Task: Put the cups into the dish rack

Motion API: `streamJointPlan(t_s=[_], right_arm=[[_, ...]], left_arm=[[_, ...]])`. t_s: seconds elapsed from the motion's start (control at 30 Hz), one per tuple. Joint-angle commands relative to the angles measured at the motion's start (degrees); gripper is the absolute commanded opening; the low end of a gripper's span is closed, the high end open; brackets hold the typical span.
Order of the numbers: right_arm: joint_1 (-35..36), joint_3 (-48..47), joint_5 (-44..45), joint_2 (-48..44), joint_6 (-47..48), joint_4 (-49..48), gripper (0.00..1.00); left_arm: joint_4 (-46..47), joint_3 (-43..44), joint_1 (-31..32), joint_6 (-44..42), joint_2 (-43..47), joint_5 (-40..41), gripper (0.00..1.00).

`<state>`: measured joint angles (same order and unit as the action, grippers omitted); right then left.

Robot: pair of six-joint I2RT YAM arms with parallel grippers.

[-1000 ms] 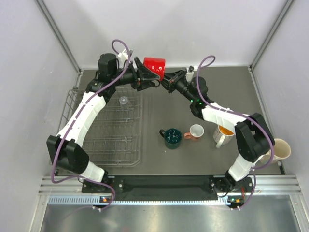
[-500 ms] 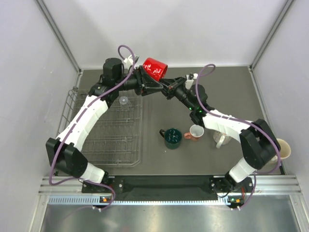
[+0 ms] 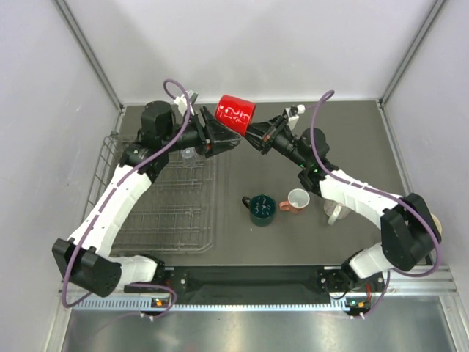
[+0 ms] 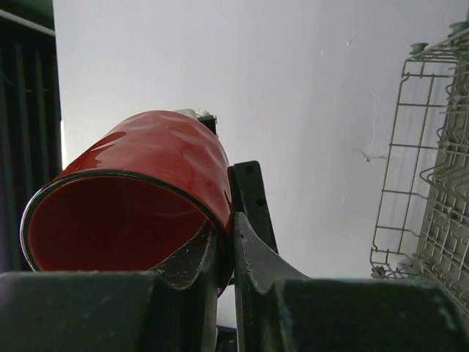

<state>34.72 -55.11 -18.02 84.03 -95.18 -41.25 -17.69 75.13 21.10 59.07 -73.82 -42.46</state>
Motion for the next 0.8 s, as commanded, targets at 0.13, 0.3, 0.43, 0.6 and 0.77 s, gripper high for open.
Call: streamJointPlan(t_s=[0.13, 0.3, 0.43, 0.6, 0.77], right_arm=[[0.3, 0.4, -3.1, -5.1, -1.2, -7.2, 0.00], [1.0, 0.4, -2.7, -5.2, -1.1, -5.2, 0.00], [1.8, -0.7, -3.1, -4.2, -1.2, -4.2, 0.00], [2.2, -0.7, -3.7, -2.8, -3.3, -5.5, 0.00], [2.3, -0.8, -4.8, -1.6, -4.5, -8.0, 0.00]], left_arm=[[7.7, -1.0, -0.4, 2.1, 3.2, 2.7, 0.60], [9.2, -1.2, 0.6, 2.9, 2.6, 1.8, 0.58], [9.6, -0.1, 1.6, 2.8, 2.1, 2.1, 0.51], [11.4, 0.3, 2.2, 3.2, 2.2, 2.8, 0.33], [11.6, 0.5, 2.3, 3.3, 1.8, 2.9, 0.00]])
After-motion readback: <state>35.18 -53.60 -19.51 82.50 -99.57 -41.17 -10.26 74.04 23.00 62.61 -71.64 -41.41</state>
